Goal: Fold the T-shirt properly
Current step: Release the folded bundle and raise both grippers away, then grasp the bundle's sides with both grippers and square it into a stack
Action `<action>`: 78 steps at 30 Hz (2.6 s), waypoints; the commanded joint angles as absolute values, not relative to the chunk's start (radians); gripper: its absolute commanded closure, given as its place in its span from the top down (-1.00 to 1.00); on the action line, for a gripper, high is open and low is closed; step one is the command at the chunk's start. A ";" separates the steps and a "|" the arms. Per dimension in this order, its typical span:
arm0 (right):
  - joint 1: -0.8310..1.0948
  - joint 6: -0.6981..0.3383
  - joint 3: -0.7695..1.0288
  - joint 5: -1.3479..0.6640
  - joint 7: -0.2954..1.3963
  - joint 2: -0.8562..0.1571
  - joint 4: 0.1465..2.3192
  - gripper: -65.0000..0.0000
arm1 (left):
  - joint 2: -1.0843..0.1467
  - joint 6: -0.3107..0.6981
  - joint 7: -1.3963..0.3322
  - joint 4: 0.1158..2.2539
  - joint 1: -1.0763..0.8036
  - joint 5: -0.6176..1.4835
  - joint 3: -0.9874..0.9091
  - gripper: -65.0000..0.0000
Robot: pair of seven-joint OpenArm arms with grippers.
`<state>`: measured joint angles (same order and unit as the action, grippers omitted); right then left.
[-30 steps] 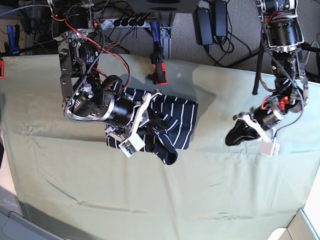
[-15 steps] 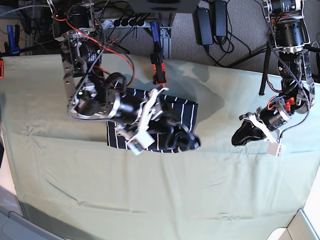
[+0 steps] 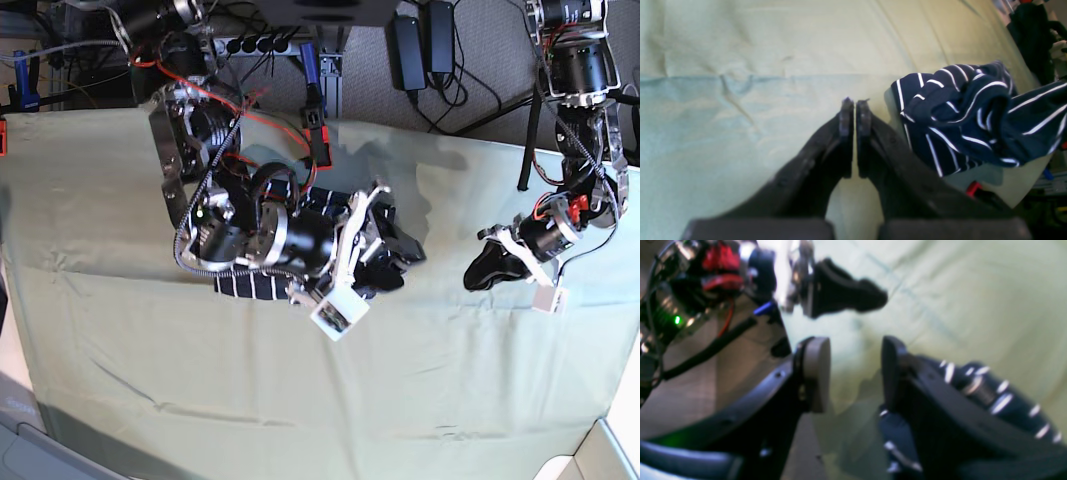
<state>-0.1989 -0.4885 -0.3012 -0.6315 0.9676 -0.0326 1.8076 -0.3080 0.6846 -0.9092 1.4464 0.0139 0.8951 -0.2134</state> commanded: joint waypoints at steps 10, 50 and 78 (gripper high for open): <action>-0.321 -0.542 -0.063 -0.442 0.940 -0.052 1.826 -1.00 | -0.336 0.698 -0.887 1.459 0.030 0.916 -0.217 -0.95; -0.487 -0.543 -0.036 -0.403 0.826 -0.177 1.290 -1.00 | -0.346 0.698 -0.831 1.979 -0.150 0.687 0.420 -0.95; -0.484 -0.547 -0.269 -0.477 0.928 -0.298 1.285 -1.00 | -0.352 0.698 -0.676 1.454 0.067 0.488 0.410 -0.95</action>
